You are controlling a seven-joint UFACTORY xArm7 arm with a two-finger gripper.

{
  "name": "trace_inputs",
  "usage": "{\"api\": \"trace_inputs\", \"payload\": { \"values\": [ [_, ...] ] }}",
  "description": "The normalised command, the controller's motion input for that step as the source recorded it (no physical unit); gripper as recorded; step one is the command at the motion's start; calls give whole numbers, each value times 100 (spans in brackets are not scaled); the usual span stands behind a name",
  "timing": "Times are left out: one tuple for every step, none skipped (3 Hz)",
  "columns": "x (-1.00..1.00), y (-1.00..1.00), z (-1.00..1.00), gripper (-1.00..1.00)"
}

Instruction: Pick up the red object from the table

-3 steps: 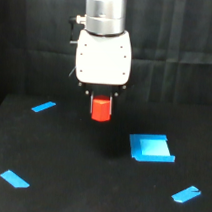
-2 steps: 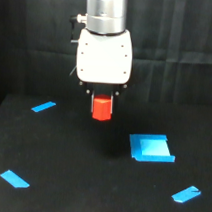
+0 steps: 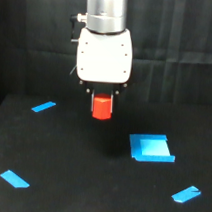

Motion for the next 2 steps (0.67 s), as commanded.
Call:
{"api": "trace_inputs", "payload": {
  "values": [
    [3,6,9,-100],
    [3,3,8,-97]
  ]
}}
